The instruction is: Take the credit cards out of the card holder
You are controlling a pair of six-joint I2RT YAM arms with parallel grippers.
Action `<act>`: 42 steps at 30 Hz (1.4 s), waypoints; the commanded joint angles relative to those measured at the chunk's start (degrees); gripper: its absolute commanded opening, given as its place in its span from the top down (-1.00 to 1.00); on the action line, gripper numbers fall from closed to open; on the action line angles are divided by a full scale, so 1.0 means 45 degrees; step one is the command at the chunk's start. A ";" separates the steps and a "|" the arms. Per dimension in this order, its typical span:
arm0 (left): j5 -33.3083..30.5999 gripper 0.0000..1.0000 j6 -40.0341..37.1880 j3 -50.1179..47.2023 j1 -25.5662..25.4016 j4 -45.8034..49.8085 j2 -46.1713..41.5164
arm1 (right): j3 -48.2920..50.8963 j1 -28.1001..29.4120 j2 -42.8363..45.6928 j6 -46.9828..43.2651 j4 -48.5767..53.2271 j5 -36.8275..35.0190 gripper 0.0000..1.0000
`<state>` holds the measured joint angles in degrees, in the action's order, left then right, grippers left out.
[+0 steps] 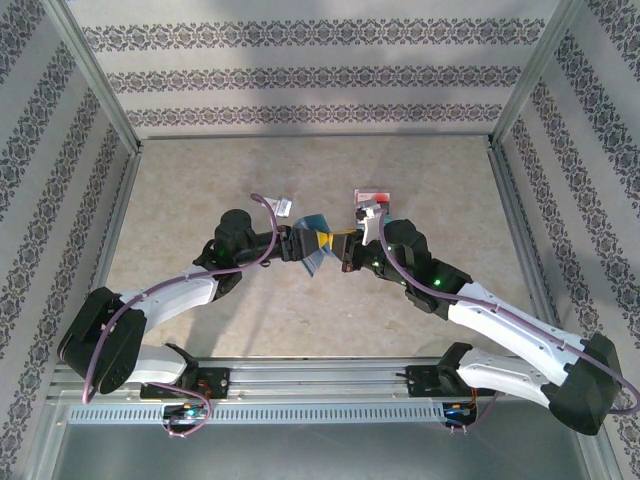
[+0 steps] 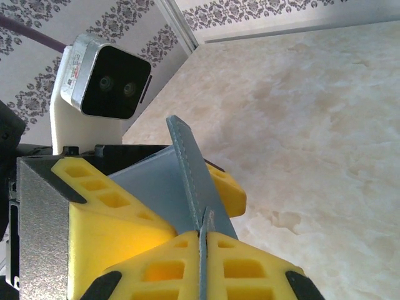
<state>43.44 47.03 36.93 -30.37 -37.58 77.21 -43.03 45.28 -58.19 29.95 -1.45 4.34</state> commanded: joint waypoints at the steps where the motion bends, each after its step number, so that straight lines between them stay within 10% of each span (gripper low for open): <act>1: 0.0332 -0.60 0.0087 0.0334 -0.0161 -0.0838 -0.0096 | -0.0305 0.0134 0.0278 -0.0181 0.0044 -0.0710 1.00; 14: 0.0272 0.17 -0.0223 0.0173 -0.0139 -0.0075 -0.0583 | 0.0126 -0.0312 0.0480 0.0482 0.0111 -0.0625 1.00; 22: 0.0288 0.38 -0.0092 0.0270 -0.0141 -0.0105 -0.0800 | 0.0330 -0.0379 0.0273 -0.0129 0.0204 0.0690 0.26; 26: 0.0371 0.38 -0.0063 0.0280 -0.0136 -0.0067 -0.0844 | 0.0449 -0.0412 0.0281 -0.0231 0.0517 0.0475 0.20; 29: 0.0498 0.33 0.0125 0.0290 -0.0143 -0.0206 -0.0807 | 0.0499 -0.0450 0.0223 -0.0179 0.0463 0.0386 0.31; 33: 0.0730 0.19 0.0467 0.0210 -0.0139 -0.0530 -0.0751 | 0.0477 -0.0646 0.0061 0.0453 0.0375 -0.0087 1.00; 42: 0.1080 -0.12 0.0514 -0.0403 -0.0126 -0.0203 -0.0932 | 0.1019 -0.1453 0.0462 0.2492 -0.0409 -0.0505 1.00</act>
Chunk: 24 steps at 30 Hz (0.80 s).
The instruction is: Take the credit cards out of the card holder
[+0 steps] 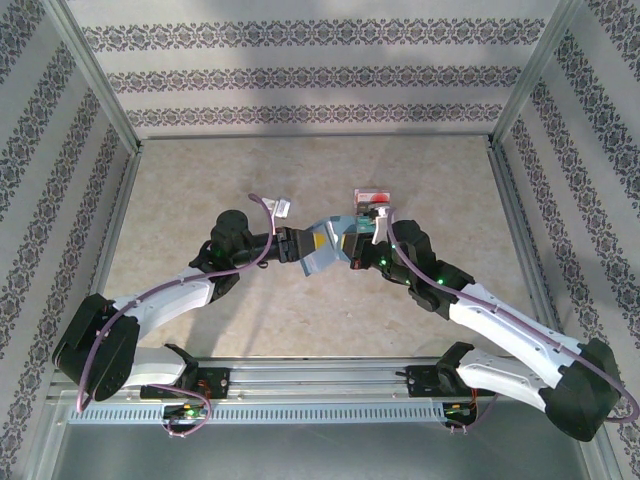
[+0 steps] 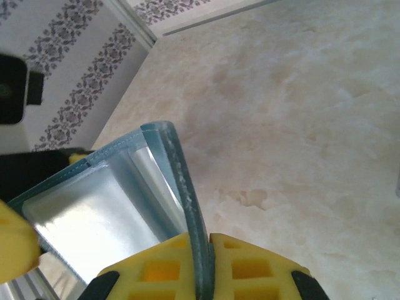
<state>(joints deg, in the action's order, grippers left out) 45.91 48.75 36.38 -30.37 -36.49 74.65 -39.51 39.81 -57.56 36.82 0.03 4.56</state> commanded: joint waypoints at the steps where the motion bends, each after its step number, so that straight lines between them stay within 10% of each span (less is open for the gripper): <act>1: 0.0543 -0.13 0.0126 -0.0346 -0.0131 -0.0427 -0.0415 | 0.0296 -0.0320 0.0376 0.1139 -0.0749 -0.0563 1.00; 24: 0.0572 0.38 0.0002 -0.0153 -0.0137 -0.1403 0.0312 | 0.0633 -0.0910 0.0379 0.2294 -0.2175 0.1306 1.00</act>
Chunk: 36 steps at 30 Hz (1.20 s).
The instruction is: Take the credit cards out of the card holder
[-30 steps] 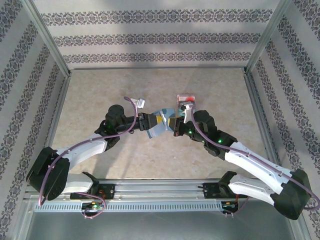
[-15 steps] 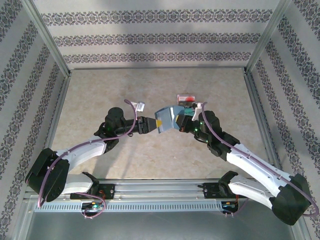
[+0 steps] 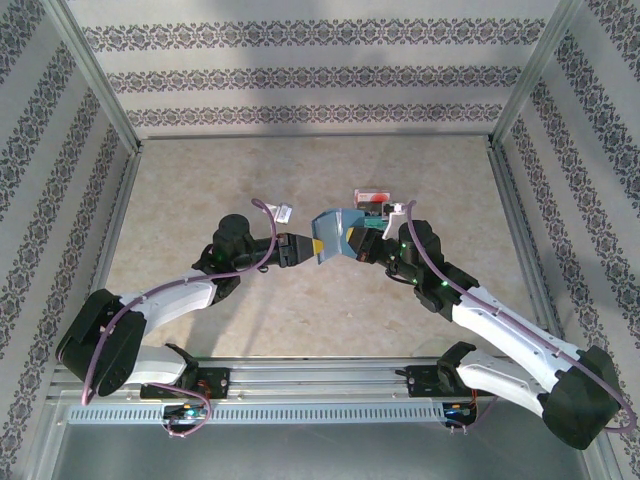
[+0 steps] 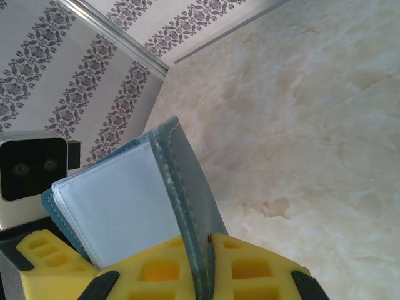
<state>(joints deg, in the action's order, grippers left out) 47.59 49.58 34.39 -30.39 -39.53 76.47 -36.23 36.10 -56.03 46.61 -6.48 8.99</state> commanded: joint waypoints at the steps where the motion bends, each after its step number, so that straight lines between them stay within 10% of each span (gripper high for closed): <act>1: 0.0170 0.41 -0.0203 0.0287 -0.0132 -0.0699 -0.0145 | -0.0094 -0.0102 0.0068 0.0112 -0.0718 0.0325 1.00; 8: -0.0020 0.71 -0.0350 0.0256 -0.0124 -0.0559 -0.0444 | -0.0084 -0.0082 -0.0010 -0.0153 -0.0728 0.0693 1.00; 17: -0.0238 1.00 -0.0588 0.0337 -0.0121 -0.0128 -0.0931 | -0.0744 0.0849 -0.0225 -0.2095 0.0626 -0.0183 0.32; 36: -0.0283 1.00 -0.0869 0.0346 -0.0136 0.0366 -0.1542 | -0.2347 0.2028 -0.1286 -0.4464 0.2959 -0.1602 -0.29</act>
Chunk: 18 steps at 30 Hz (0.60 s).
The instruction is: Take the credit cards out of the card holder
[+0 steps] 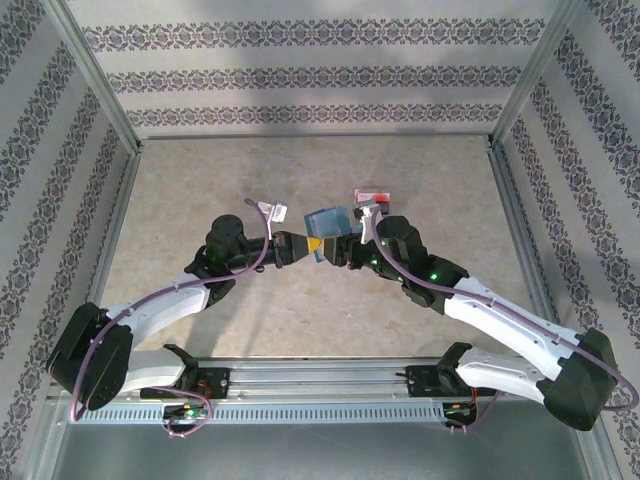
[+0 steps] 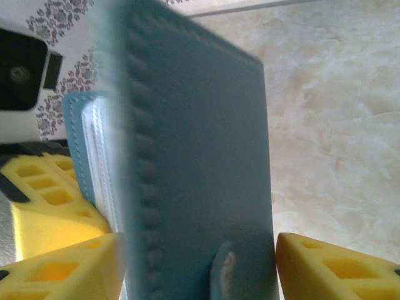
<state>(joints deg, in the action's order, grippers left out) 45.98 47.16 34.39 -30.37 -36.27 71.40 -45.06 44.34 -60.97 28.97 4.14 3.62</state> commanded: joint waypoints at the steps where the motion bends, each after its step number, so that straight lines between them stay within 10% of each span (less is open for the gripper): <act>1: 0.0077 1.00 -0.0324 0.0364 -0.0129 -0.0375 -0.0446 | -0.0397 0.0221 -0.0248 -0.0587 0.0667 -0.0413 -0.29; 18: -0.0024 1.00 -0.0316 0.0410 -0.0126 -0.0395 -0.0645 | -0.0136 0.0382 0.0038 -0.1008 0.0417 0.0413 -0.49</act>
<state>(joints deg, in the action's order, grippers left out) 45.19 46.76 34.39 -30.37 -34.46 70.59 -46.02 44.91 -61.78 26.33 5.37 2.61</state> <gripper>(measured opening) 0.041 0.742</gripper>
